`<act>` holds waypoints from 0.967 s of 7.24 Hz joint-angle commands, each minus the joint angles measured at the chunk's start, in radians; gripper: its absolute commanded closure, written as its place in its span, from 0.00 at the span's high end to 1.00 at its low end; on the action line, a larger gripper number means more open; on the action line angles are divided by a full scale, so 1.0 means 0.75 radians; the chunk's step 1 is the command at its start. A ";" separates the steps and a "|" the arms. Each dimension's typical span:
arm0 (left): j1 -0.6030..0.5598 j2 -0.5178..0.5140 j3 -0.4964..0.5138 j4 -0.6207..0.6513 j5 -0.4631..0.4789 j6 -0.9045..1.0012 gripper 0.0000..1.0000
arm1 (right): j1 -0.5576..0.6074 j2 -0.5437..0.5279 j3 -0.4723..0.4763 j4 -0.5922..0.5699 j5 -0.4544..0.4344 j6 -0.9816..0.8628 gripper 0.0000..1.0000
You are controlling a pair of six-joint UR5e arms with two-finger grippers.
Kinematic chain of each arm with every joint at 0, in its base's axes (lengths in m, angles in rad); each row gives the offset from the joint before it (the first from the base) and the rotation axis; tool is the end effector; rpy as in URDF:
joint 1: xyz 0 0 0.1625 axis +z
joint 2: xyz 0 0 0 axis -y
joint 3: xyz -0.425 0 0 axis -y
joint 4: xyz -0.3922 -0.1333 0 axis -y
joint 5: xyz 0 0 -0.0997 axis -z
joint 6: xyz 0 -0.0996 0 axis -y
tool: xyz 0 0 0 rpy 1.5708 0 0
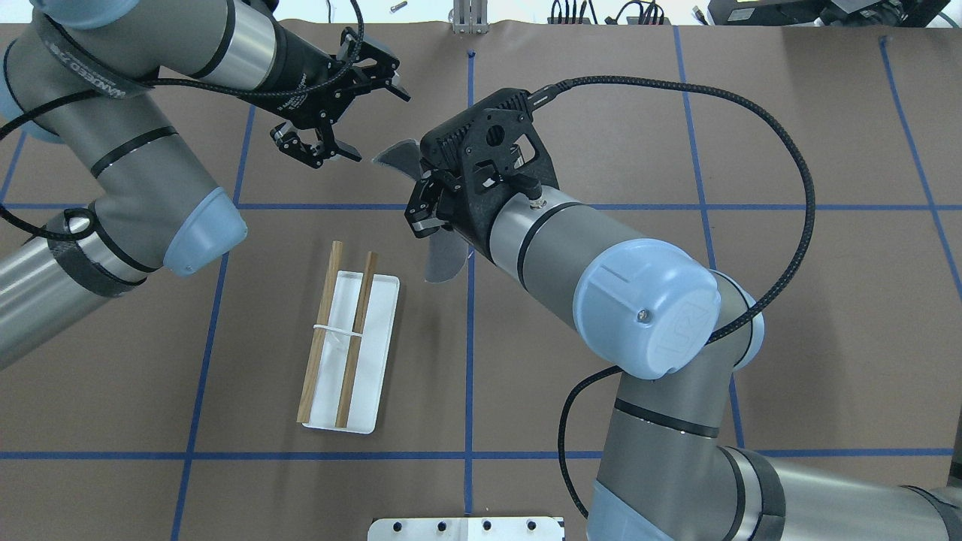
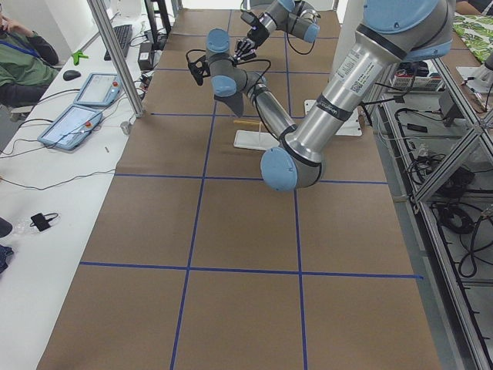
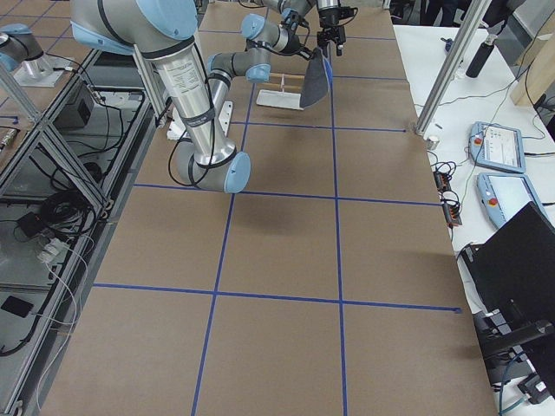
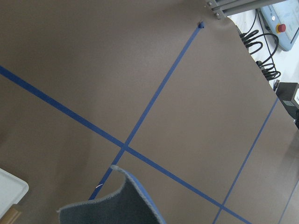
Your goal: Hang towel on rack
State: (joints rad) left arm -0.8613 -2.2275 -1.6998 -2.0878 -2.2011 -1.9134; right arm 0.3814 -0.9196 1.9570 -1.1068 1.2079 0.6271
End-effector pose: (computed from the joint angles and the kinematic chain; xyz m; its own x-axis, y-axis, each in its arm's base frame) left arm 0.3608 -0.5347 0.1469 0.0810 -0.5109 -0.8558 0.2865 0.8343 -0.4710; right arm -0.4540 -0.3638 0.0698 0.5857 -0.5807 0.5655 -0.3450 0.4527 0.8222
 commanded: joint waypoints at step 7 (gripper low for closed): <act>0.124 0.029 -0.037 0.000 0.084 0.017 0.62 | -0.054 0.007 -0.008 -0.001 -0.050 -0.063 0.00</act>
State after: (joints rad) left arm -0.7699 -2.2080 -1.7240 -2.0877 -2.1396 -1.9044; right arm 0.3406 -0.9135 1.9515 -1.1075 1.1705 0.5799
